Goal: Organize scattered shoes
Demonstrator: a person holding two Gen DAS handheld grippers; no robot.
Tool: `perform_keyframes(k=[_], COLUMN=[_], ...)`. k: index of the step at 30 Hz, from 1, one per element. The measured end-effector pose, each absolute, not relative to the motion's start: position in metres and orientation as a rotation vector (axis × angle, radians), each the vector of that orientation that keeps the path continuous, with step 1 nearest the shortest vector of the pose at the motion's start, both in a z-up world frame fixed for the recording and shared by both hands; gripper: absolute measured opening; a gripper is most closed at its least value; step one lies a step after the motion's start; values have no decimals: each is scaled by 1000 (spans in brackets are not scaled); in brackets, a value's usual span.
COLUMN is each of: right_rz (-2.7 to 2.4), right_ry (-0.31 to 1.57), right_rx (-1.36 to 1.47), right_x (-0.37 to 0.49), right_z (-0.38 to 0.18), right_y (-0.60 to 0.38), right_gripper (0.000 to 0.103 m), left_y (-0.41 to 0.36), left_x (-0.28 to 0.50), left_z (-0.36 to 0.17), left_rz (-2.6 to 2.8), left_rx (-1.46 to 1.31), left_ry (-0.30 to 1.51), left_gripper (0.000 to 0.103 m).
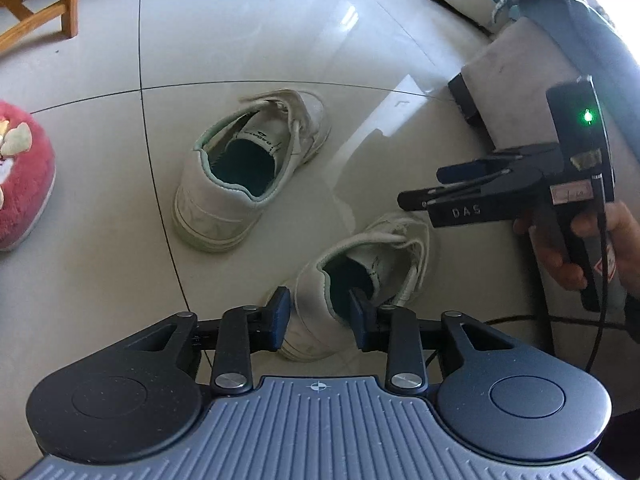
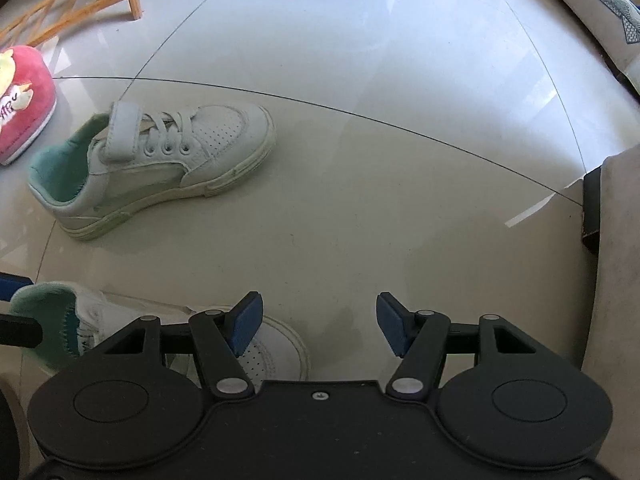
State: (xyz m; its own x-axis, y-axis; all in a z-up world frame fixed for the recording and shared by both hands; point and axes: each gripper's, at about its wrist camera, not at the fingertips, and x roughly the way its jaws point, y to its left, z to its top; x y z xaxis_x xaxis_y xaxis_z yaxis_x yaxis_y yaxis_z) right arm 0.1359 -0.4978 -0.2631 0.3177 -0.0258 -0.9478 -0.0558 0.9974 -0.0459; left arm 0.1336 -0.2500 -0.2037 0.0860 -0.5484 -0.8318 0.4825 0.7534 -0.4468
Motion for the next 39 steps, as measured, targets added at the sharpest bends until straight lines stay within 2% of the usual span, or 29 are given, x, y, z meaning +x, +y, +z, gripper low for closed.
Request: perform_keyframes(k=[11,24,39], right_rz=[46,158,231], right_ry=[1294,1351,1307], right_rx=[-145,-204,-206], right_x=[122,111,111], right_z=[-266,-265,-268], right_y=[-490,-471,-443], right_gripper=[69,70,70], left_y=[-250,-252,-267], left_x=[143,146,173], left_z=[-201,-196,-196], left_rz=[-726,-694,-672], left_rx=[-27,48,97], left_ry=[1253,1188,1058], left_gripper=[21,20,20])
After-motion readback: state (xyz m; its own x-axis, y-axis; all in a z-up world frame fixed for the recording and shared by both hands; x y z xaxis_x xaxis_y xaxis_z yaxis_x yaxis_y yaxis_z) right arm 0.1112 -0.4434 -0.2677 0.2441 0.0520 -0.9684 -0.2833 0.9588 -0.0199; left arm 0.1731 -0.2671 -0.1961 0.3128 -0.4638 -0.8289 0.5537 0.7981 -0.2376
